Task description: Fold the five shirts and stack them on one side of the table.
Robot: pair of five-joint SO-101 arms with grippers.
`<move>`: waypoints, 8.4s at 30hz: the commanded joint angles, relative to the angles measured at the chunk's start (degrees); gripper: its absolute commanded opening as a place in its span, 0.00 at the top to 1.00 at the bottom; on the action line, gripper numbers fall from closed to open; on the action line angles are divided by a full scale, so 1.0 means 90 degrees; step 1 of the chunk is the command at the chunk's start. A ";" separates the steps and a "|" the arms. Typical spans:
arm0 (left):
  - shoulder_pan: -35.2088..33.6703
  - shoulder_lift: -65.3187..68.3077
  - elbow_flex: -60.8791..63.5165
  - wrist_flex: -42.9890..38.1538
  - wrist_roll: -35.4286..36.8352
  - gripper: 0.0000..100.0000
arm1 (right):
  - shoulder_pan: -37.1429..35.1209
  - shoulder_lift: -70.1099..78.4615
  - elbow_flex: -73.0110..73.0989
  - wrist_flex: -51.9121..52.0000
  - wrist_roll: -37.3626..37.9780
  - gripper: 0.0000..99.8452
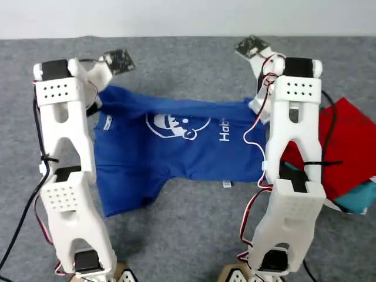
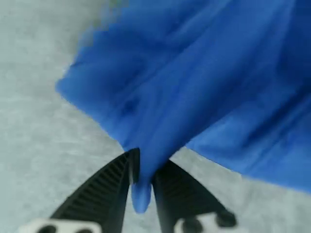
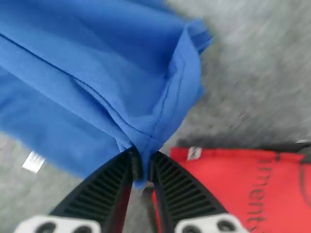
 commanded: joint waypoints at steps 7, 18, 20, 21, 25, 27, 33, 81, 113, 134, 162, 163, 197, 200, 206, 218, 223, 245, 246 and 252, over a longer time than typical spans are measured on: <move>-0.0078 -0.2589 0.4088 0.0195 -0.1338 0.98 | -0.0005 -0.0972 0.1270 0.0366 0.0000 0.99; -0.0098 -0.3429 0.6051 0.0156 -0.1739 0.97 | -0.0044 -0.1617 0.2901 0.0337 0.0029 0.99; -0.0107 -0.3429 0.6081 0.0147 -0.1748 0.97 | -0.0054 -0.1617 0.2930 0.0337 0.0029 0.99; -0.0107 -0.3429 0.6081 0.0117 -0.1748 0.97 | -0.0054 -0.1617 0.2930 0.0337 0.0029 0.99; -0.0117 -0.3429 0.6100 0.0107 -0.1748 0.93 | -0.0044 -0.1636 0.2940 0.0347 0.0029 0.99; -0.0117 -0.3429 0.6217 0.0107 -0.1748 0.91 | -0.0015 -0.1656 0.2940 0.0357 0.0020 0.99; -0.0127 -0.3468 0.6589 0.0107 -0.1729 0.91 | 0.0122 -0.1675 0.3009 0.0376 -0.0010 0.86; 0.0860 0.0274 0.2926 -0.2276 0.4718 0.99 | -0.0806 0.0659 0.1612 -0.4068 -0.2256 0.98; 0.0850 0.0811 0.2154 -0.1768 0.4933 0.99 | 0.0083 0.0044 0.1612 -0.4547 -0.2051 0.97; 0.0850 0.0801 0.2154 -0.1768 0.4933 0.99 | 0.0317 0.1118 0.1612 -0.4830 -0.2032 0.88; 0.0811 0.0801 0.2154 -0.1768 0.5109 0.99 | 0.1011 0.1548 -0.0488 -0.2672 -0.1690 0.99; 0.0811 0.0801 0.2154 -0.1768 0.5109 0.99 | 0.0913 0.1548 -0.0547 -0.2545 -0.1690 0.99; 0.0811 0.0801 0.2154 -0.1758 0.5079 0.99 | 0.1324 0.2672 -0.1553 -0.2535 -0.1670 0.99; 0.0811 0.0801 0.2154 -0.1758 0.5079 0.99 | 0.1460 0.2672 -0.1602 -0.2486 -0.1670 0.99; 0.0811 0.0791 0.2154 -0.1748 0.5079 0.99 | 0.1148 0.2652 -0.1885 -0.1626 -0.1700 0.99; 0.0967 -0.1514 0.2222 -0.1319 0.5079 0.98 | 0.0562 0.2437 -0.3985 0.0386 -0.2178 0.87; 0.1094 -0.2198 0.2193 -0.0479 0.5079 0.94 | 0.0181 0.1685 -0.2823 0.0386 -0.2178 0.87; -0.4943 -0.2745 0.2222 0.0010 0.3897 0.95 | -0.5045 -0.0386 0.0186 0.0259 -0.1035 0.76; -0.5089 -0.2686 0.2212 0.0010 0.3849 0.95 | -0.5299 -0.0308 0.0186 0.0239 -0.1035 0.76; -0.5685 -0.2491 0.2212 -0.0010 0.3595 0.95 | -0.6462 0.0503 0.0166 0.0210 -0.1035 0.76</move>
